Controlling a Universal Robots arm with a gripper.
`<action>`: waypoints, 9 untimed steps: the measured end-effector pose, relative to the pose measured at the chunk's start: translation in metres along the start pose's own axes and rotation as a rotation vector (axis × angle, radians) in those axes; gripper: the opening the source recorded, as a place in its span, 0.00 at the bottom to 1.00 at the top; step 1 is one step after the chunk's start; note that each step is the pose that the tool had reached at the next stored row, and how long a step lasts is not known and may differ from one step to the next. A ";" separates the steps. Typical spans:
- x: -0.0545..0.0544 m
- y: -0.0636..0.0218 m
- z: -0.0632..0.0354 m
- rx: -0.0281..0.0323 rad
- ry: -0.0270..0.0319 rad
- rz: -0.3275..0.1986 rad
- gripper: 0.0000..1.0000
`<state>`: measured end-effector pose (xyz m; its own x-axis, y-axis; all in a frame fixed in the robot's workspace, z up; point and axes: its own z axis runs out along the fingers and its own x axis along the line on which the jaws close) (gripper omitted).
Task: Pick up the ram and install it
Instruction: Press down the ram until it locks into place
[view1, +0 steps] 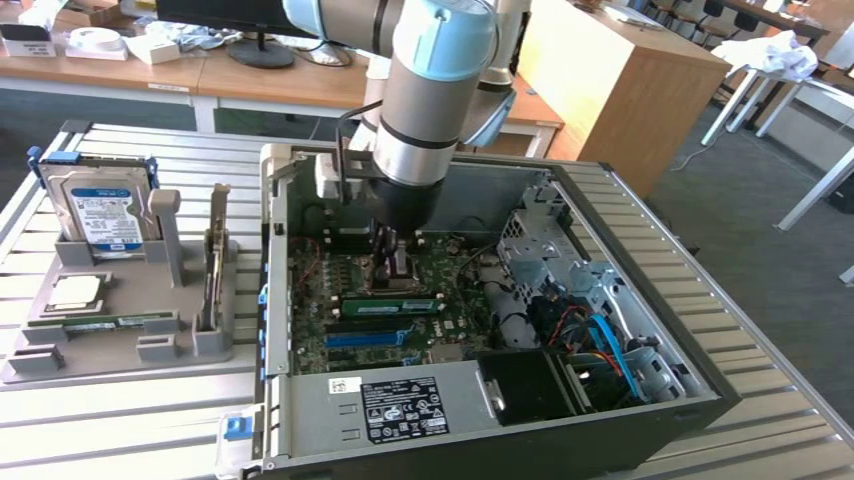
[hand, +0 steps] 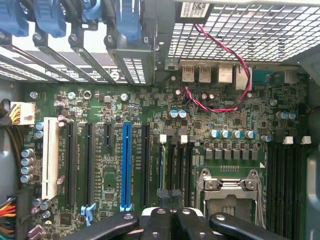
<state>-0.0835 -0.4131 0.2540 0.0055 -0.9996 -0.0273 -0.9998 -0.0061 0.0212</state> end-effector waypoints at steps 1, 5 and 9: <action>0.000 0.0002 0.0000 -0.0001 0.0000 0.000 0.10; 0.002 0.0012 0.0000 0.0000 -0.0001 0.000 0.10; 0.003 0.0013 0.0000 0.0000 -0.0001 0.000 0.10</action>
<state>-0.0848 -0.4165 0.2539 0.0054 -0.9996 -0.0274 -0.9998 -0.0060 0.0212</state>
